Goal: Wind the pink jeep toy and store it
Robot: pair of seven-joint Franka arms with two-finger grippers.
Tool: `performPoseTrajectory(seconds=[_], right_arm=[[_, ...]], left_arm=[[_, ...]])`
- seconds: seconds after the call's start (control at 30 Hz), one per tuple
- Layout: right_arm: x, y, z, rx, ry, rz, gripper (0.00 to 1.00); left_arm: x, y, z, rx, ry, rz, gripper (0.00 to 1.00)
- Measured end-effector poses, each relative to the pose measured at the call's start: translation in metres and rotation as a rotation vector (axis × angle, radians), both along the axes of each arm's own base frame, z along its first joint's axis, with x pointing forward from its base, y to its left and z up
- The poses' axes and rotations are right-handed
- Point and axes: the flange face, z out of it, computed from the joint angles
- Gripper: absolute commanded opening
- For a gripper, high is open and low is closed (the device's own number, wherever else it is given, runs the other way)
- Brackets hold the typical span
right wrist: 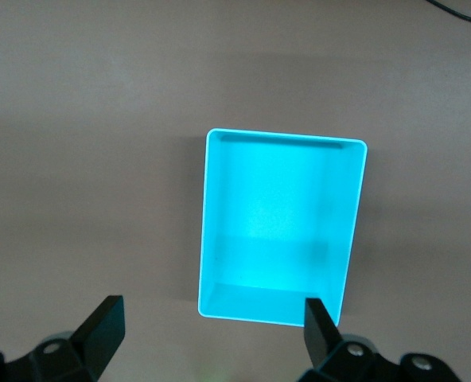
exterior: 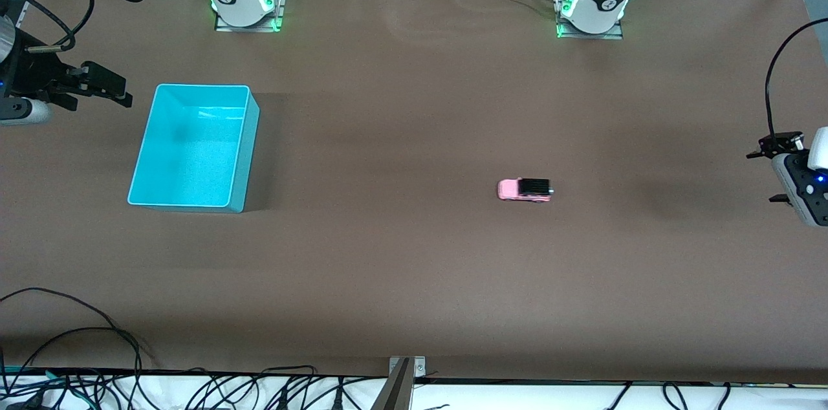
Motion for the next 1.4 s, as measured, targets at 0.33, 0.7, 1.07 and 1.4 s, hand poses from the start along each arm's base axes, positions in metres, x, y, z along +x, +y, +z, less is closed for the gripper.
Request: performPoseTrajectory(seconds=[0.33, 0.7, 1.07, 1.4], right_arm=[[0.000, 0.000, 0.000, 0.000, 0.000, 0.000, 1.00], [0.000, 0.000, 0.000, 0.000, 0.000, 0.000, 1.00], [0.000, 0.000, 0.000, 0.000, 0.000, 0.001, 1.00], [0.000, 0.001, 0.000, 0.000, 0.000, 0.002, 1.00]], left_arm=[[0.001, -0.051, 0.044, 0.053, -0.031, 0.102, 1.00], [0.005, -0.113, 0.079, 0.126, -0.207, 0.215, 1.00], [-0.014, -0.111, 0.082, 0.146, -0.288, 0.461, 1.00], [-0.038, -0.117, 0.084, 0.142, -0.326, 0.675, 1.00]])
